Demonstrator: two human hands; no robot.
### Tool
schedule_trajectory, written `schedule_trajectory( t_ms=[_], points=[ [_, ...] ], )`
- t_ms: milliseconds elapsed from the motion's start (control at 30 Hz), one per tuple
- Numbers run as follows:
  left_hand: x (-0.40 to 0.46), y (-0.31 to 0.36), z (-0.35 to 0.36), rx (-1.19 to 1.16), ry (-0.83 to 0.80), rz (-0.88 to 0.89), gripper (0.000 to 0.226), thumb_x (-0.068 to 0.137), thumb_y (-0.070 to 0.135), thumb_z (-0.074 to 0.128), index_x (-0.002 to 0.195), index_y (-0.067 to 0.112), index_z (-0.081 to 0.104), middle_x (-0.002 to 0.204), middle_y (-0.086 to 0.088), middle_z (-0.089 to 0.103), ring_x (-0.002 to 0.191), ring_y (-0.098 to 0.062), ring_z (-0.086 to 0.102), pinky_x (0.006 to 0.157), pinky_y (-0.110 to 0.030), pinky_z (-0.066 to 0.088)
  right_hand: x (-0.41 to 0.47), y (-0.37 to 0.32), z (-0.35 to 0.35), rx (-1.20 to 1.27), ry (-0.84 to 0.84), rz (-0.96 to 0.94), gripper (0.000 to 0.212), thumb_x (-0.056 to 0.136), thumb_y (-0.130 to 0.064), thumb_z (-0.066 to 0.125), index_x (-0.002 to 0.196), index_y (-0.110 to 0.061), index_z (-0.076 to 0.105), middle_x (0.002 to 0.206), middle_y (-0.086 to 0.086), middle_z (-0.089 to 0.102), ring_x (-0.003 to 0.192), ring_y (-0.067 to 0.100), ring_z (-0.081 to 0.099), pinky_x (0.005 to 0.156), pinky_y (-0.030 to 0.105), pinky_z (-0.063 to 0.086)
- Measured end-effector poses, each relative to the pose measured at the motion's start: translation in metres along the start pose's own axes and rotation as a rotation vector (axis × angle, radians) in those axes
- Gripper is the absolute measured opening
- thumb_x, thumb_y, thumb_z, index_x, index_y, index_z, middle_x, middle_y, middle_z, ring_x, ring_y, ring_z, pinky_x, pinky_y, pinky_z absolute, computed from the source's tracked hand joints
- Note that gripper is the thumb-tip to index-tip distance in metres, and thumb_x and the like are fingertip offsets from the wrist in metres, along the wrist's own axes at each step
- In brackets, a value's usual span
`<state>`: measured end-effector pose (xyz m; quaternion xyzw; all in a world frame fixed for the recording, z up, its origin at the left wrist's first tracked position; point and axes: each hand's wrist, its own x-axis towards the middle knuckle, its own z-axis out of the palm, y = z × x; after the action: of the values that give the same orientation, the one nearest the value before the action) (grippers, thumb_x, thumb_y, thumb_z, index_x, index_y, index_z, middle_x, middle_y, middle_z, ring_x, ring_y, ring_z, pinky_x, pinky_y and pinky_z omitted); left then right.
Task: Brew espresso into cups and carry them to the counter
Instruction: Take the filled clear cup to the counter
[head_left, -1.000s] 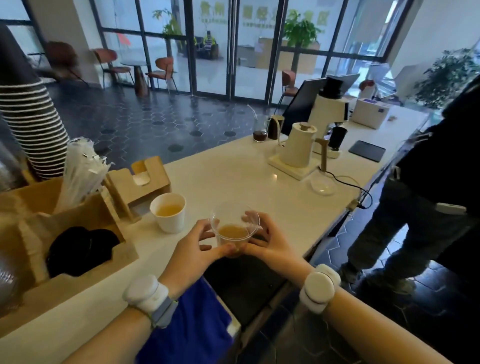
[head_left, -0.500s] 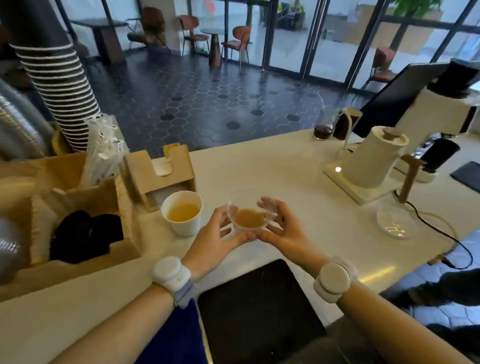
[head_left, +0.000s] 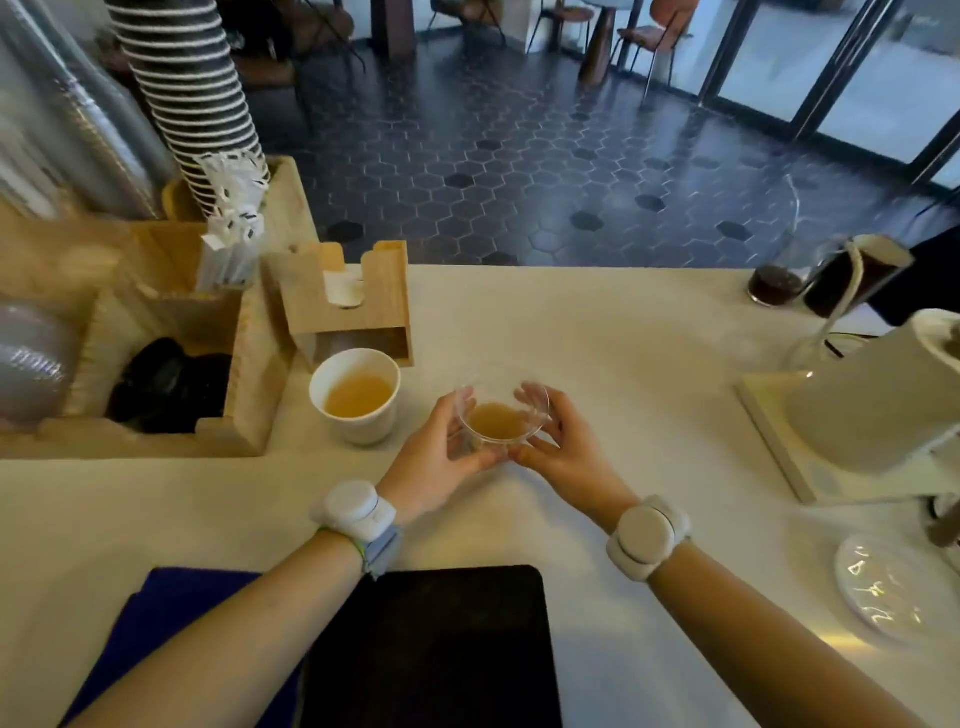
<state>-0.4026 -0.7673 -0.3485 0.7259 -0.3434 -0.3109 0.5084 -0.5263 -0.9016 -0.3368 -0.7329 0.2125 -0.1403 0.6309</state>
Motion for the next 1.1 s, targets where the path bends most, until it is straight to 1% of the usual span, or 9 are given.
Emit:
schedule_trajectory(
  t_ms=[100,267,367,600,667,767,867,967,1100],
  points=[
    [0.006,0.0,0.001,0.015,0.019,-0.013,0.092,0.068,0.046,0.073,0.144,0.027,0.025,0.146,0.003,0.039,0.121,-0.002,0.041,0.081,0.003,0.036,0.009,0.005,-0.002,0.001,-0.017,-0.012,0.06,0.08,0.001,0.07,0.118,-0.035,0.041,0.122,-0.017,0.051,0.111,-0.01,0.052,0.084,0.008,0.044],
    [0.013,-0.001,0.005,0.034,0.057,-0.013,0.088,0.075,0.038,0.072,0.146,0.024,0.022,0.134,0.013,0.038,0.119,-0.001,0.04,0.076,0.007,0.033,0.022,0.011,-0.006,0.009,-0.045,-0.011,0.057,0.081,-0.004,0.07,0.117,-0.038,0.042,0.123,-0.02,0.05,0.112,-0.011,0.051,0.084,0.006,0.043],
    [0.016,0.0,0.006,0.034,0.071,-0.01,0.089,0.072,0.043,0.07,0.145,0.025,0.022,0.132,0.015,0.038,0.118,0.0,0.041,0.077,0.007,0.033,0.025,0.014,-0.007,0.02,-0.062,-0.01,0.055,0.082,-0.009,0.07,0.119,-0.04,0.041,0.124,-0.021,0.049,0.115,-0.011,0.049,0.087,0.008,0.042],
    [0.014,-0.001,0.009,0.032,0.092,-0.015,0.084,0.08,0.028,0.071,0.146,0.021,0.02,0.133,0.015,0.035,0.125,-0.004,0.037,0.085,0.004,0.032,0.022,0.015,-0.004,-0.014,-0.07,-0.055,0.06,0.086,-0.016,0.067,0.132,-0.033,0.033,0.129,-0.024,0.046,0.121,-0.011,0.043,0.093,0.006,0.035],
    [0.013,0.002,0.01,0.01,0.094,-0.013,0.086,0.078,0.031,0.071,0.146,0.025,0.018,0.136,0.014,0.036,0.128,-0.004,0.037,0.091,0.0,0.032,0.021,0.013,-0.004,-0.022,-0.073,-0.054,0.068,0.085,-0.018,0.068,0.139,-0.029,0.029,0.133,-0.021,0.044,0.123,-0.01,0.041,0.096,0.007,0.034],
    [0.005,0.006,0.009,-0.033,0.111,0.003,0.089,0.073,0.036,0.073,0.143,0.03,0.019,0.142,0.011,0.037,0.133,-0.005,0.036,0.105,-0.014,0.031,0.018,0.011,-0.01,-0.024,-0.099,-0.047,0.083,0.081,-0.021,0.072,0.145,-0.024,0.02,0.138,-0.016,0.04,0.122,-0.012,0.04,0.092,0.003,0.034],
    [-0.006,0.006,0.005,-0.054,0.11,-0.024,0.099,0.069,0.04,0.074,0.148,0.024,0.016,0.152,0.005,0.03,0.137,-0.006,0.03,0.112,-0.029,0.028,0.012,0.007,-0.021,-0.055,-0.081,-0.044,0.096,0.071,-0.041,0.075,0.146,-0.033,0.016,0.149,-0.007,0.03,0.133,0.008,0.034,0.106,0.022,0.03],
    [-0.021,0.007,0.0,-0.036,0.125,-0.061,0.104,0.066,0.048,0.073,0.148,0.027,0.013,0.152,0.005,0.027,0.133,-0.004,0.031,0.107,-0.027,0.03,0.007,-0.004,-0.033,-0.072,-0.042,-0.09,0.093,0.068,-0.049,0.073,0.143,-0.04,0.018,0.148,-0.013,0.03,0.132,0.006,0.034,0.109,0.03,0.029],
    [-0.042,0.009,-0.013,-0.018,0.169,-0.051,0.096,0.069,0.05,0.072,0.146,0.034,0.018,0.137,0.016,0.04,0.122,0.007,0.041,0.093,-0.014,0.037,0.003,-0.028,-0.035,-0.09,-0.015,-0.186,0.084,0.074,-0.049,0.07,0.142,-0.044,0.019,0.147,-0.019,0.029,0.132,0.001,0.033,0.108,0.025,0.026]
  ],
)
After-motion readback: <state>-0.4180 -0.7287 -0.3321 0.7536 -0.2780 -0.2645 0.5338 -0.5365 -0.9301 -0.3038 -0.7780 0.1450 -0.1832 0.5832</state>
